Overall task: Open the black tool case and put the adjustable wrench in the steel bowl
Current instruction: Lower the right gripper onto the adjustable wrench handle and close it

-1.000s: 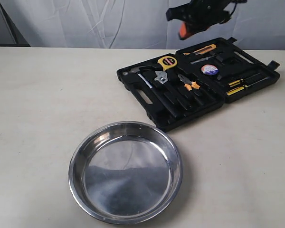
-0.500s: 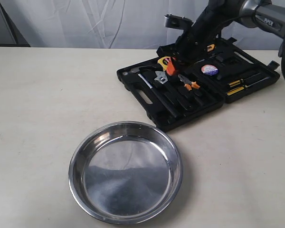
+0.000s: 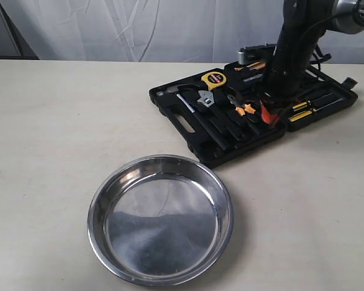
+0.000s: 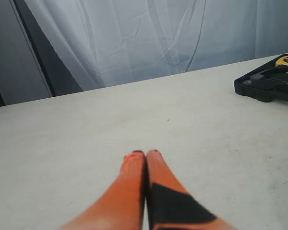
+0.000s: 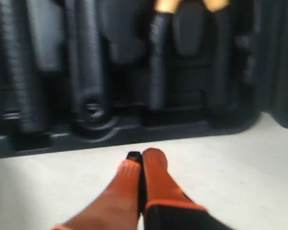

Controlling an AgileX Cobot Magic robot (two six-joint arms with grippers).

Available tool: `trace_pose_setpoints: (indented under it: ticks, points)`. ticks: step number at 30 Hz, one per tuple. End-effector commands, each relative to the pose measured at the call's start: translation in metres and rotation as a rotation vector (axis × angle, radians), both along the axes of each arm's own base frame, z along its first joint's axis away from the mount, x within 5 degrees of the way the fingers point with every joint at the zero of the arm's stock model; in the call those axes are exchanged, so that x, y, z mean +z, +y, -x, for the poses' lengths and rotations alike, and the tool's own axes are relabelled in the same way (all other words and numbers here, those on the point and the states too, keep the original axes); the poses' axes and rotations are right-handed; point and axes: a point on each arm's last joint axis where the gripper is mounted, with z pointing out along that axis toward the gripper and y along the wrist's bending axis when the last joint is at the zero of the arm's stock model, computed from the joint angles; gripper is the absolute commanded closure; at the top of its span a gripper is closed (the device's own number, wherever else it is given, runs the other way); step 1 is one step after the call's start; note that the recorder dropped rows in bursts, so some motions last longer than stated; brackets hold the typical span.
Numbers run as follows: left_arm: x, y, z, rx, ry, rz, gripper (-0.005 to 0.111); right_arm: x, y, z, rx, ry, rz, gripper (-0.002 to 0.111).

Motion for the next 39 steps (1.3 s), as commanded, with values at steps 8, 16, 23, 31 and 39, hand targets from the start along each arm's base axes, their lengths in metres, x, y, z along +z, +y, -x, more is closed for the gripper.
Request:
trace_pose_setpoints:
  ticks: [8, 16, 23, 31, 39]
  points:
    - [0.002, 0.0, 0.0, 0.002, -0.019, 0.003, 0.106, 0.022, 0.011, -0.061, -0.174, -0.702, -0.222, 0.108]
    - [0.002, 0.0, 0.0, 0.002, -0.019, 0.003, 0.106, 0.0, 0.069, -0.036, 0.095, -0.393, -0.27, 0.108]
    - [0.002, 0.0, 0.0, 0.002, -0.019, 0.003, 0.106, -0.011, 0.08, -0.032, 0.098, -0.389, -0.173, 0.099]
    - [0.002, 0.0, 0.0, 0.002, -0.019, 0.003, 0.106, -0.025, 0.077, -0.041, 0.066, -0.448, -0.128, 0.052]
    - [0.002, 0.0, 0.0, 0.002, -0.019, 0.003, 0.106, -0.049, 0.077, -0.041, 0.072, -0.398, -0.1, 0.066]
